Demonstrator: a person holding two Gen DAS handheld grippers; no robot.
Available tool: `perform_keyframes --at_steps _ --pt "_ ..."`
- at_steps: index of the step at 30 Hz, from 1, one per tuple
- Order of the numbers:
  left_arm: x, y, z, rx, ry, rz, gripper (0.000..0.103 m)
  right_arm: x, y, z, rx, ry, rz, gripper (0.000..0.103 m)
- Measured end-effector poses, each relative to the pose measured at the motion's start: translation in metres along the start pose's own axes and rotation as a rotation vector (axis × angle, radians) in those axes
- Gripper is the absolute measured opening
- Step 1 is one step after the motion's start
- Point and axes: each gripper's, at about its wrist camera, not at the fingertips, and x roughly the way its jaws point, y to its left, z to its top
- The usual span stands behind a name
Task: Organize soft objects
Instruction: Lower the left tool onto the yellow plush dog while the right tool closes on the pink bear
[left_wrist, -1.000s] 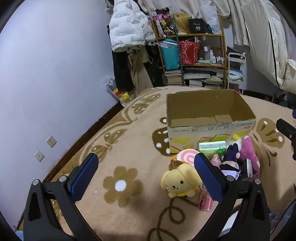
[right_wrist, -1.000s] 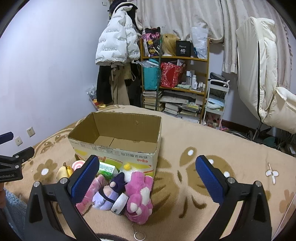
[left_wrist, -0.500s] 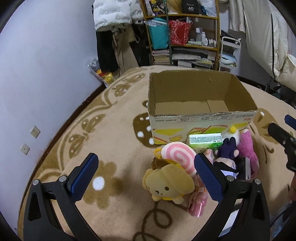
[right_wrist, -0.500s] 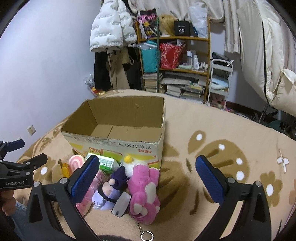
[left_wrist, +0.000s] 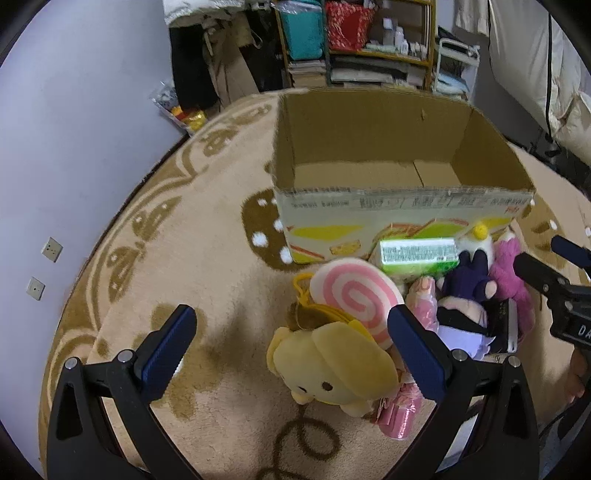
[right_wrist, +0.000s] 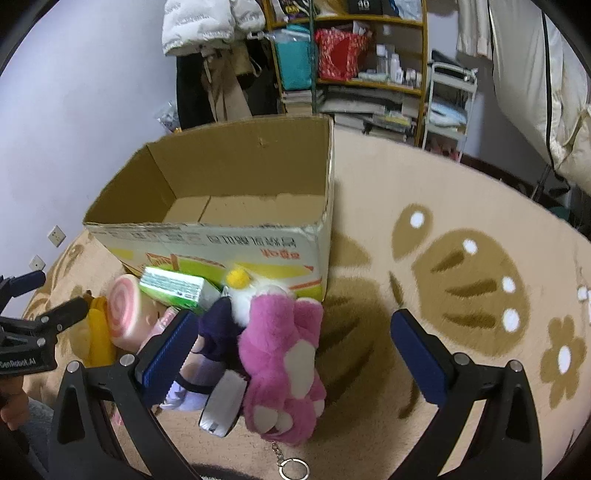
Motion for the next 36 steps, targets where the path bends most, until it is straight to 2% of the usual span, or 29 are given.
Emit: perform_keyframes --at_steps 11,17,25,27,29,30,34,36 --pt "0.032 -0.009 -0.009 0.034 0.132 -0.025 0.102 0.026 0.000 -0.008 -0.007 0.072 0.008 0.103" --pt "0.037 -0.004 -0.010 0.001 0.160 -0.048 0.102 0.033 -0.004 -0.010 -0.007 0.099 0.007 0.093" --pt "0.040 0.002 -0.014 -0.048 0.210 -0.081 0.102 0.029 -0.008 -0.009 0.006 0.090 0.011 0.088" --pt "0.042 0.002 -0.016 -0.048 0.222 -0.081 0.102 0.028 -0.010 -0.009 0.013 0.091 0.016 0.076" --pt "0.043 0.002 -0.018 -0.048 0.234 -0.087 0.098 0.028 -0.013 -0.011 0.034 0.099 0.043 0.068" --pt "0.044 0.002 -0.019 -0.052 0.242 -0.098 0.091 0.028 -0.014 -0.012 0.043 0.105 0.054 0.062" --pt "0.051 0.005 -0.022 -0.098 0.277 -0.157 0.079 0.045 -0.021 -0.019 0.077 0.182 0.051 0.061" --pt "0.054 0.007 -0.023 -0.123 0.289 -0.181 0.073 0.052 -0.027 -0.021 0.121 0.202 0.079 0.061"
